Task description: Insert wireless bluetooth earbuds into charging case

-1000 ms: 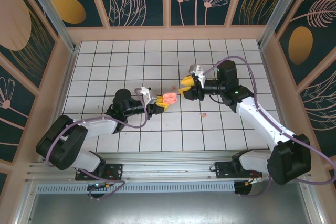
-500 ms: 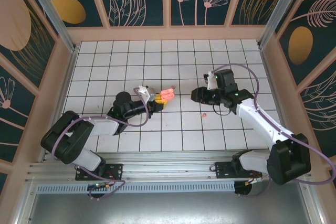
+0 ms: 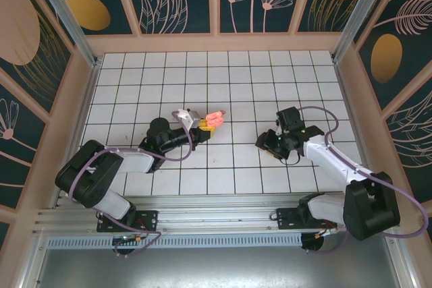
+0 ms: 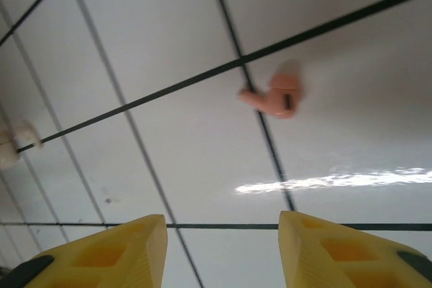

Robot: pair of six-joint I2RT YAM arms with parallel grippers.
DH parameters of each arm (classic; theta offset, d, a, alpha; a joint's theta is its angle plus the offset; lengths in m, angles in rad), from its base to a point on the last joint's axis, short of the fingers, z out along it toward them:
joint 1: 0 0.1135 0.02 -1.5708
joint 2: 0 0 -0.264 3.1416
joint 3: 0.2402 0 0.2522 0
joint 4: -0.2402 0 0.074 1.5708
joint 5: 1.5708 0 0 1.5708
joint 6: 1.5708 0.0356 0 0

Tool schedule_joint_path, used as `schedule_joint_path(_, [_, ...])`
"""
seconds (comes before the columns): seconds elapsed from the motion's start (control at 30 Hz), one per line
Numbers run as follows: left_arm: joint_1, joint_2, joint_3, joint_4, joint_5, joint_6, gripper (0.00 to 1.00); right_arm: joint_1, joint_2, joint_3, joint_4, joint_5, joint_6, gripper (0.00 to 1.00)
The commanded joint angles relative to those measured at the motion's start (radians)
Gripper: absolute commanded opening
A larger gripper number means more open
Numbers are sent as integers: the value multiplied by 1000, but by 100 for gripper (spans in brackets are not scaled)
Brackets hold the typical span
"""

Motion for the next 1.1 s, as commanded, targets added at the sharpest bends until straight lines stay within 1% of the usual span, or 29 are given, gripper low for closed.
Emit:
schedule_joint_path(0.0, [-1,5,31,-7,5,-6,13,-32,-1,-40,-1,40,36,49])
schedule_joint_path(0.13, [-2,-13,31,-44,-9,16,13,-58,33,-71,51,1,34,49])
schedule_joint_path(0.23, [-2,-24,27,-58,-25,31,13,-59,71,-76,98,-46,39,48])
schedule_joint_path(0.3, [-2,-24,32,-67,-28,35,13,-59,91,-73,119,-54,39,47])
schedule_joint_path(0.47, [-2,-13,45,-77,-17,41,13,-59,142,-42,144,-42,22,45])
schedule_joint_path(0.67, [-2,-9,46,-75,-26,40,13,-59,220,-14,179,-60,6,43])
schedule_joint_path(0.87, [-2,-16,52,-111,-31,65,13,-60,282,22,214,-59,-10,40])
schedule_joint_path(1.07, [-2,-33,56,-137,-33,79,13,-60,350,80,233,-19,-41,37])
